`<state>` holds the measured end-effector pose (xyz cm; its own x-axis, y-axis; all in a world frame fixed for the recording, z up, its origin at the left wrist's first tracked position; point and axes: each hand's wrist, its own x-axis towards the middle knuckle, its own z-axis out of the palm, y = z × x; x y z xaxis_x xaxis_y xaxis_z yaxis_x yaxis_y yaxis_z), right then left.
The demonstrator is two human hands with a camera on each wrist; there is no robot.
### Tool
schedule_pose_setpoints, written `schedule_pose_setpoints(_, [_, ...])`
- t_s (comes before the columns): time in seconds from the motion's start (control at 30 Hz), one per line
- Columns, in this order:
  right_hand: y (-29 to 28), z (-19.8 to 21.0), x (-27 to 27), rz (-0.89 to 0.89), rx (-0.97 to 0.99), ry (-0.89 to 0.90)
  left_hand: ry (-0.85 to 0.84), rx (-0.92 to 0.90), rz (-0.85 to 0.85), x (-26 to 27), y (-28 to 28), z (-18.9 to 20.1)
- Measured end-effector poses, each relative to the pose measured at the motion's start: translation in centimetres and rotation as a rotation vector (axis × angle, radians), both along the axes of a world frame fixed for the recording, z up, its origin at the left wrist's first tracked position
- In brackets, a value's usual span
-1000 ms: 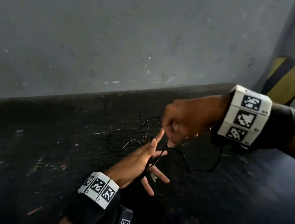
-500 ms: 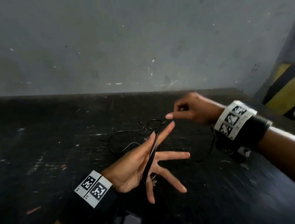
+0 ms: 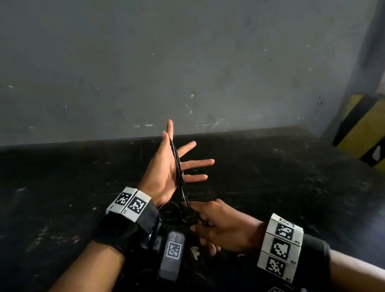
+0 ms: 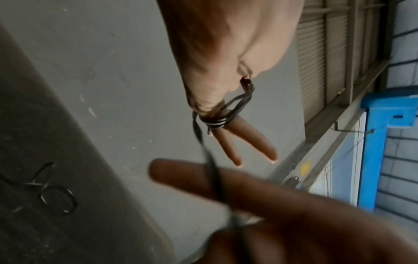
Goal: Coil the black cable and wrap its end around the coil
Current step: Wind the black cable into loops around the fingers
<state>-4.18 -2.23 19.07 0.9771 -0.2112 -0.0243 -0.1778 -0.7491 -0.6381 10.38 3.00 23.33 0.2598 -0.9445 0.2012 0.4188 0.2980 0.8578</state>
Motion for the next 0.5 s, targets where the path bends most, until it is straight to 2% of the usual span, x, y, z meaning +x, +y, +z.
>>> schedule_pose_setpoints(0.17, [1.0,3.3,-0.7,0.066,-0.177,0.119,-0.204,0.150,0.057,-1.0,0.0,-2.2])
schedule_pose_setpoints(0.33, [-0.6,7.8,-1.0,0.050,-0.322,0.398,-0.404,0.274,-0.024,-2.1,1.2,-4.9])
schedule_pose_setpoints(0.43, [-2.1,10.9,-0.8,0.069,-0.491,0.415,-0.455,0.302,-0.131,-2.2,2.2,-5.8])
schedule_pose_setpoints(0.5, [-3.1,12.7,-0.6,0.115,-0.534,0.375,-0.453,0.335,-0.198,-2.2,3.0,-5.8])
